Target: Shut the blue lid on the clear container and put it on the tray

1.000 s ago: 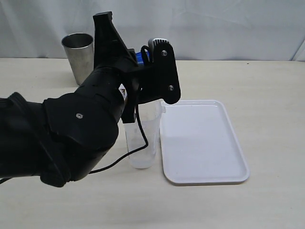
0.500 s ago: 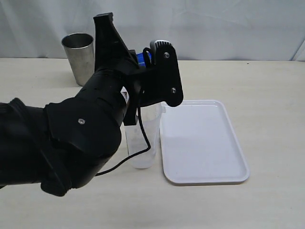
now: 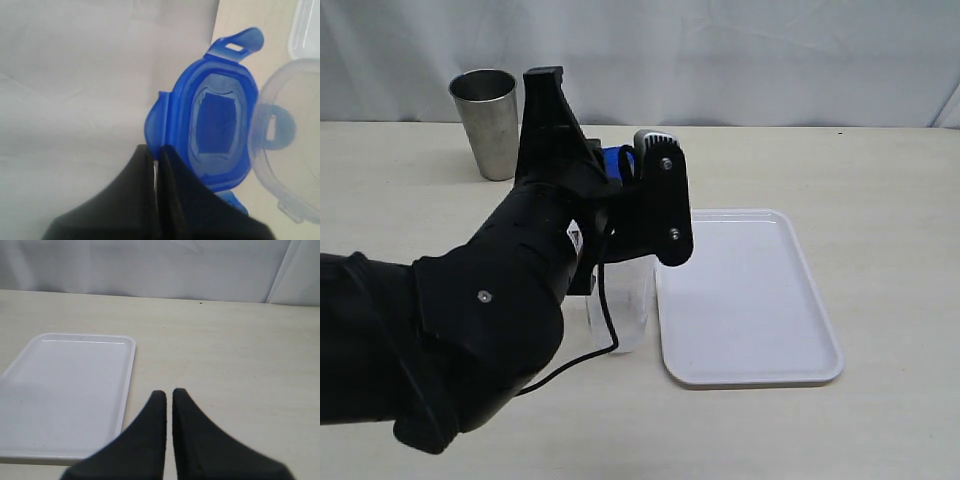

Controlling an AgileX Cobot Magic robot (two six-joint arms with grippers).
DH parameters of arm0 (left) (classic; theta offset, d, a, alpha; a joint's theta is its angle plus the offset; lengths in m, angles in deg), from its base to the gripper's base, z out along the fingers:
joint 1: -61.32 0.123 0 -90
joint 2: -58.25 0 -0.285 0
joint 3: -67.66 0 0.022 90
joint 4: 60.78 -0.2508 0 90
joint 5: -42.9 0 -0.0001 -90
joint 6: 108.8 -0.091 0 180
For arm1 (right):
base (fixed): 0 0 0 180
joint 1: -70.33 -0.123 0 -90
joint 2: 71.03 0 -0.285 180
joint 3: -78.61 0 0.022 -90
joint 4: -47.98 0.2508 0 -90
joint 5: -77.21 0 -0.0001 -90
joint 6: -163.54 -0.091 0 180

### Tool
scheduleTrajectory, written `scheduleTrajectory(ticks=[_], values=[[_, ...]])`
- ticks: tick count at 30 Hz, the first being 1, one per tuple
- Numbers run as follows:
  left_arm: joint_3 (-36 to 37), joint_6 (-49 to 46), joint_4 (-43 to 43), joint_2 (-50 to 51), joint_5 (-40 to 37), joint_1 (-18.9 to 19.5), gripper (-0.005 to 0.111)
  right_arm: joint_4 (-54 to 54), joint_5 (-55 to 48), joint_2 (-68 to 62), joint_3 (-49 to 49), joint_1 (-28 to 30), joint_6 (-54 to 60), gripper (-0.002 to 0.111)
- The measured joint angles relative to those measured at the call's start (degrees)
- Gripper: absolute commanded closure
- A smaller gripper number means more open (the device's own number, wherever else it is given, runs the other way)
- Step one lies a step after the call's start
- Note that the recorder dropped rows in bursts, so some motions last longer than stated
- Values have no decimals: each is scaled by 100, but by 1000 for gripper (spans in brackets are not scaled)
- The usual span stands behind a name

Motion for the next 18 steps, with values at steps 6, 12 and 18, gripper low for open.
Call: scheduleTrajectory(ticks=[6,12,18], values=[[59,100,-25,0,0,0,107,0,0,0,0,0,0,104],[59,149,-70,0,0,0,107,0,0,0,0,0,0,104],[59,557,-144,0,0,0,107,0,0,0,0,0,0,104]])
